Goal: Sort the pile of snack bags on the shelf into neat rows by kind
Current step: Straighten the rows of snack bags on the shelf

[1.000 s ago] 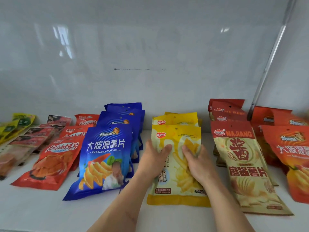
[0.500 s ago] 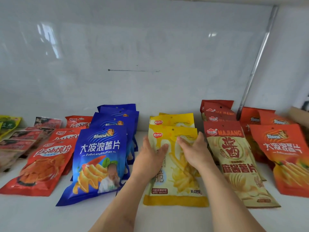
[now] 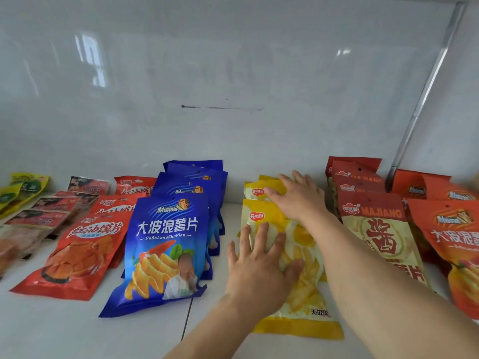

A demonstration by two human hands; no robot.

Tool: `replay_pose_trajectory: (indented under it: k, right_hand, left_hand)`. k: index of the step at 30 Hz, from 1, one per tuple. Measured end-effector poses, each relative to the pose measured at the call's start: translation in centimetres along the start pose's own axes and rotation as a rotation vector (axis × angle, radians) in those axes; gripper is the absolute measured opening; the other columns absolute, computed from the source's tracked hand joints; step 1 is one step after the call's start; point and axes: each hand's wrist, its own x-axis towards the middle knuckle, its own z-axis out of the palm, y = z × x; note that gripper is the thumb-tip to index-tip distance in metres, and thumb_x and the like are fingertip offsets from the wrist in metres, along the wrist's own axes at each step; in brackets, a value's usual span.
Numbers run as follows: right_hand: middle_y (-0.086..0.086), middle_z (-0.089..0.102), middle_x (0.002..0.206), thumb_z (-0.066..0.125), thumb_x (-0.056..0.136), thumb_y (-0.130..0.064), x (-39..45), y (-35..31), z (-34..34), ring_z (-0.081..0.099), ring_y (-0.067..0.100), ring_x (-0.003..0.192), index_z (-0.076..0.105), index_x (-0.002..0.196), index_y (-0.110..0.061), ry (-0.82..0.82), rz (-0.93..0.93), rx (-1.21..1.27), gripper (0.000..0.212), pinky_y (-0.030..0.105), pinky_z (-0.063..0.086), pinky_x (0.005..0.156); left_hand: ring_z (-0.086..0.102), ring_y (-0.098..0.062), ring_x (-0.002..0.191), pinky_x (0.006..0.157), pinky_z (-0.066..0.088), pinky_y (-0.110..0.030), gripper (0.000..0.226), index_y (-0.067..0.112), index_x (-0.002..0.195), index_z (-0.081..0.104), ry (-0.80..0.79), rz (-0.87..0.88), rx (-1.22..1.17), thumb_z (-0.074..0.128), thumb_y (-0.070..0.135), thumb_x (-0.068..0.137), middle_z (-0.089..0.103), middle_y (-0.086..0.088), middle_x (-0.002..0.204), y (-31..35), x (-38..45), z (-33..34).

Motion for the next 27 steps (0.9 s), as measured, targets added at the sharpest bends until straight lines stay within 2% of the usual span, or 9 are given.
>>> replay_pose_trajectory:
  k: [7, 16, 24, 27]
  right_hand:
    - [-0.003, 0.017, 0.164, 0.018, 0.084, -0.084, 1.2, 0.8, 2.2, 0.009, 0.029, 0.15, 0.032, 0.151, -0.041, -0.088, 0.045, 0.01, 0.08, 0.056, 0.014, 0.116]
    - [0.005, 0.03, 0.159, 0.018, 0.081, -0.087, 2.2, 1.5, 3.5, 0.019, 0.036, 0.147, 0.042, 0.145, -0.042, -0.175, 0.11, 0.075, 0.082, 0.06, 0.016, 0.114]
    - [0.003, 0.035, 0.157, 0.016, 0.08, -0.087, 1.7, 1.4, 3.3, 0.021, 0.034, 0.146, 0.048, 0.141, -0.043, -0.151, 0.118, 0.095, 0.081, 0.058, 0.018, 0.114]
    - [-0.001, 0.047, 0.148, 0.019, 0.087, -0.079, 1.3, 1.2, 2.8, 0.031, 0.028, 0.142, 0.058, 0.131, -0.039, -0.06, 0.07, 0.09, 0.071, 0.054, 0.023, 0.111]
  left_hand:
    - [-0.026, -0.026, 0.151, 0.121, -0.007, -0.058, 0.067, 0.046, 0.156, 0.0, -0.075, 0.008, 0.006, 0.016, 0.071, 0.097, -0.019, 0.009, 0.166, -0.6, 1.2, 0.3]
    - [-0.027, -0.024, 0.151, 0.123, -0.004, -0.053, 0.068, 0.046, 0.156, -0.001, -0.133, 0.029, -0.035, 0.015, 0.073, 0.096, -0.02, 0.011, 0.166, -1.1, 1.9, 0.6]
    - [-0.025, -0.027, 0.151, 0.124, -0.003, -0.053, 0.069, 0.044, 0.157, 0.0, -0.119, 0.043, -0.004, 0.013, 0.072, 0.096, -0.016, 0.007, 0.167, -1.1, 1.8, 0.6]
    - [-0.021, -0.029, 0.152, 0.124, -0.002, -0.052, 0.068, 0.043, 0.157, 0.003, -0.102, 0.061, 0.004, 0.014, 0.071, 0.097, -0.012, 0.005, 0.167, -1.1, 1.8, 0.5]
